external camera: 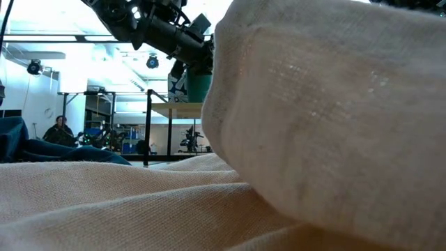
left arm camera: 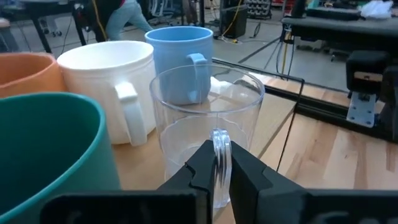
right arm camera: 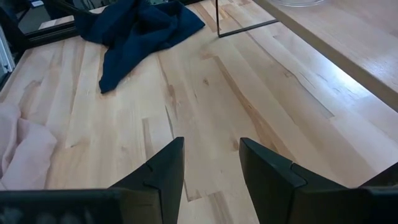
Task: Stack small to large cups/mugs on shelf
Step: Put the transparent mug on the shelf, then return to Home Position
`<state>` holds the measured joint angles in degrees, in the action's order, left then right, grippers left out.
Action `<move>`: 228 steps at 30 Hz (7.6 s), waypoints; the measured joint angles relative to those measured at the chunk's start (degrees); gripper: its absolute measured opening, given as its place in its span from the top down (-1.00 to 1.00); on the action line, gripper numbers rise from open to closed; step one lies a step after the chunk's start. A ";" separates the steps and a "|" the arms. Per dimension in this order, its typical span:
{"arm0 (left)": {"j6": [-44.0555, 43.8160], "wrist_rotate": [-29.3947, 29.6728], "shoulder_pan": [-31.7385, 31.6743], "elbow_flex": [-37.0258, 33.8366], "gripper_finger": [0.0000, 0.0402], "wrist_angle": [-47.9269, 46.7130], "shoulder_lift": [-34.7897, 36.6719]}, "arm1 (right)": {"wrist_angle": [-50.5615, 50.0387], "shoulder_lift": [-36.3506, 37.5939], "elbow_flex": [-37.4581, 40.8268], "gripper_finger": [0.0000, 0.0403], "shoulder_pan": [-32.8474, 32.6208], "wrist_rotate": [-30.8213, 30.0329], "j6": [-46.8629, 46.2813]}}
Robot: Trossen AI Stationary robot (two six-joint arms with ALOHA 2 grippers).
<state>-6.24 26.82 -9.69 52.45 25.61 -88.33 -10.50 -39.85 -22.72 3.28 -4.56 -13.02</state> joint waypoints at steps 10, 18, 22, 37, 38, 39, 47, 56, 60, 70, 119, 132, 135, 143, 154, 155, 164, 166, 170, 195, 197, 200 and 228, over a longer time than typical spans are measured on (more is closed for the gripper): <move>0.72 -1.30 0.04 0.00 0.93 0.52 0.04 | -0.02 0.00 0.00 0.26 -0.01 0.01 0.01; 0.63 -1.28 0.04 0.02 0.92 0.97 0.04 | -0.04 -0.01 0.00 0.26 -0.01 0.00 0.02; 0.61 -1.21 0.02 0.02 0.92 0.96 0.04 | -0.07 0.00 0.00 0.26 0.00 0.02 0.01; -0.14 -1.04 -0.07 0.02 0.92 0.94 0.07 | -0.07 0.01 0.00 0.26 -0.01 0.02 0.00; -1.54 -1.04 -0.10 0.04 0.92 0.93 0.07 | -0.07 -0.01 0.00 0.26 -0.01 0.02 0.00; -2.99 -0.98 -0.20 0.04 0.92 0.93 0.07 | -0.07 -0.01 0.00 0.26 -0.01 0.02 0.00; -3.93 0.57 -0.48 0.20 0.74 0.91 0.07 | -0.07 -0.01 0.00 0.26 0.01 0.02 0.00; -3.30 2.22 -0.48 1.23 0.48 0.92 0.07 | -0.07 -0.01 0.00 0.26 0.01 0.02 0.00; -0.09 2.22 -0.48 1.96 0.47 0.92 0.07 | -0.07 0.01 0.02 0.26 -0.01 0.02 0.00; 7.06 2.40 -0.44 3.83 0.46 0.89 0.11 | -0.09 0.00 0.00 0.26 0.00 0.02 -0.02; 12.82 -3.29 12.32 -9.77 0.47 -22.08 42.70 | 5.99 15.40 -6.20 0.26 -5.27 0.52 9.00; 6.52 -2.87 14.68 -24.57 0.47 -7.12 47.91 | 11.69 14.72 -6.23 0.26 -16.26 0.07 9.96; 6.36 -2.86 15.03 -26.76 0.47 -5.43 49.05 | 11.03 14.59 -6.11 0.26 -17.16 -0.62 9.54; 2.73 -2.43 15.32 -32.26 0.47 -3.15 51.59 | 11.76 14.13 -2.91 0.27 -18.22 -1.11 5.05; 5.08 -2.33 15.39 -35.48 0.47 -2.20 53.46 | 22.74 14.31 6.02 0.27 -18.42 -4.04 4.00; 5.46 -2.34 15.39 -35.91 0.47 -2.17 53.80 | 24.38 14.31 7.26 0.27 -18.42 -4.62 3.50; 6.60 -2.33 15.37 -40.13 0.47 -5.20 57.71 | 36.92 14.31 16.48 0.27 -18.42 -11.21 -0.54; 6.62 -2.33 15.37 -41.24 0.47 -5.43 58.63 | 36.85 14.30 17.11 0.27 -18.42 -13.57 -2.31; 6.56 -2.33 15.37 -43.16 0.47 -5.64 60.19 | 36.16 13.35 17.35 0.27 -18.39 -15.07 -5.25; 8.06 -0.80 15.32 -46.18 0.47 -5.53 55.02 | 34.67 -1.00 17.40 0.26 -17.90 -18.88 14.52; 8.06 -0.80 15.32 -46.18 0.47 -5.45 53.95 | 34.73 -1.26 17.39 0.26 -17.60 -19.24 15.85; 8.04 -0.80 15.32 -46.18 0.47 -4.77 52.31 | 34.74 -1.19 17.40 0.26 -17.11 -19.57 17.24; 8.00 -0.86 15.34 -45.41 0.47 22.12 34.69 | 29.61 5.29 22.21 0.26 -15.78 -17.53 31.65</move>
<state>1.76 25.96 5.65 7.04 47.72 -53.64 19.11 -34.56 -0.51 -12.50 -22.09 18.63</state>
